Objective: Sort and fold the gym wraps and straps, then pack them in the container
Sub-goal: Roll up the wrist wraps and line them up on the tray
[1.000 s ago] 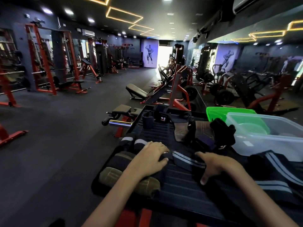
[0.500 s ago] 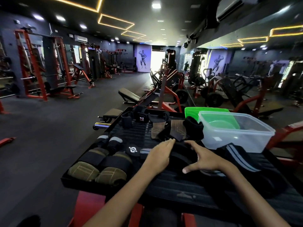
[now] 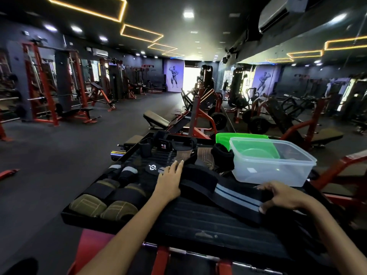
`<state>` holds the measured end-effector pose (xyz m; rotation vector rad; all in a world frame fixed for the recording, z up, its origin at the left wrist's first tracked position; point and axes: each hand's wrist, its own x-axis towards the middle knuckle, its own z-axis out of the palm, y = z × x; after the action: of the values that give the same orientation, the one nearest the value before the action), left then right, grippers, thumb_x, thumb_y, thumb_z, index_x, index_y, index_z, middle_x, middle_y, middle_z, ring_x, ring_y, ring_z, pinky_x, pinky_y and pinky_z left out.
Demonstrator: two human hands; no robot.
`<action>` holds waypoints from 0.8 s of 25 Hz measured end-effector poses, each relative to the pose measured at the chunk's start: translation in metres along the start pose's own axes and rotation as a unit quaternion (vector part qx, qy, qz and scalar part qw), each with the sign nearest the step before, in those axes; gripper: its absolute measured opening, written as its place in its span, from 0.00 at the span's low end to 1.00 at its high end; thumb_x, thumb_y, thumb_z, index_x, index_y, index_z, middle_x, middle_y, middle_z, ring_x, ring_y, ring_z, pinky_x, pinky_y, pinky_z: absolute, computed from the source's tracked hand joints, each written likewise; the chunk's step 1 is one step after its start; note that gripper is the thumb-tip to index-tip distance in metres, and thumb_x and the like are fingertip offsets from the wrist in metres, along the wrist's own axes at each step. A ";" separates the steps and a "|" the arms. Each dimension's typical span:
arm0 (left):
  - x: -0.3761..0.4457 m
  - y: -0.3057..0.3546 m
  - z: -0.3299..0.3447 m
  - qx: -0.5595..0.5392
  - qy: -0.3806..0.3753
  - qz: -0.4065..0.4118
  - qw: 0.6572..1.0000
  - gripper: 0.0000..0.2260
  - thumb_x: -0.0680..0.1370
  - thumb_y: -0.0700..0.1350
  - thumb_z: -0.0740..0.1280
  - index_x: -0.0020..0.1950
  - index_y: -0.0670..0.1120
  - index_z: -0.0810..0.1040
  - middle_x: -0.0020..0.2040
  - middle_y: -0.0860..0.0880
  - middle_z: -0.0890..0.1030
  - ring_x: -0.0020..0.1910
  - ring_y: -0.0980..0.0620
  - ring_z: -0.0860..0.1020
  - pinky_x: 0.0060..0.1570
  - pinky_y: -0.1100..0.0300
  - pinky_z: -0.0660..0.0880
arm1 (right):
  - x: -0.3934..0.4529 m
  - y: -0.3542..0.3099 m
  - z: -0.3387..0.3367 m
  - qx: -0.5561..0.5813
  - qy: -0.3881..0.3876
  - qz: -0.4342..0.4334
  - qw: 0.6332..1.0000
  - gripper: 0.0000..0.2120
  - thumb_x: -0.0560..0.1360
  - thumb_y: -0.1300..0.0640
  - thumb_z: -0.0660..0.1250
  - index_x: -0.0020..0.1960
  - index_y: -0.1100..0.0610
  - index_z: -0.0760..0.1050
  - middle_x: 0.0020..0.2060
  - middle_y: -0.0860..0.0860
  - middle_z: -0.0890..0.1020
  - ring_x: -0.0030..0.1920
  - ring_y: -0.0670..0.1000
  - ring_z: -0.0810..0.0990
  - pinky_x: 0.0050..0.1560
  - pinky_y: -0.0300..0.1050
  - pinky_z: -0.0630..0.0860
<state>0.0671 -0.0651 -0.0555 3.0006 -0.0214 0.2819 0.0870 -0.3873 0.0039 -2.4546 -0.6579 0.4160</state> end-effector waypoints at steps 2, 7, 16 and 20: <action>-0.003 0.017 -0.008 -0.076 -0.055 0.081 0.992 0.44 0.70 0.41 0.69 0.77 0.48 0.43 0.78 0.47 0.44 0.76 0.47 0.45 0.73 0.45 0.44 | 0.005 -0.005 0.006 -0.083 0.053 -0.013 0.995 0.18 0.65 0.66 0.73 0.53 0.54 0.78 0.48 0.46 0.82 0.50 0.47 0.80 0.49 0.34 0.73; -0.006 0.083 -0.020 -0.040 0.019 0.297 0.954 0.31 0.69 0.48 0.72 0.70 0.45 0.67 0.68 0.45 0.70 0.71 0.50 0.63 0.74 0.49 0.45 | 0.009 -0.026 0.030 -0.153 0.107 -0.147 0.971 0.09 0.66 0.59 0.73 0.45 0.52 0.78 0.40 0.44 0.81 0.43 0.44 0.78 0.46 0.41 0.73; -0.026 0.057 -0.013 0.049 0.271 0.295 0.915 0.22 0.60 0.43 0.78 0.43 0.46 0.68 0.38 0.50 0.77 0.34 0.50 0.77 0.26 0.62 0.68 | 0.015 0.018 0.035 -0.071 0.062 -0.077 0.993 0.15 0.66 0.67 0.71 0.31 0.50 0.72 0.32 0.47 0.81 0.36 0.45 0.79 0.41 0.33 0.70; -0.028 0.050 -0.012 -0.026 0.331 0.244 0.911 0.08 0.74 0.48 0.65 0.44 0.44 0.71 0.36 0.49 0.76 0.34 0.51 0.75 0.32 0.61 0.66 | 0.016 0.032 0.034 -0.128 0.131 0.000 0.983 0.25 0.64 0.55 0.77 0.57 0.46 0.71 0.55 0.47 0.75 0.58 0.47 0.72 0.59 0.39 0.68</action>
<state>0.0358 -0.1129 -0.0430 2.6294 -0.6965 1.2975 0.0977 -0.3870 -0.0440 -2.6872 -0.6315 0.0022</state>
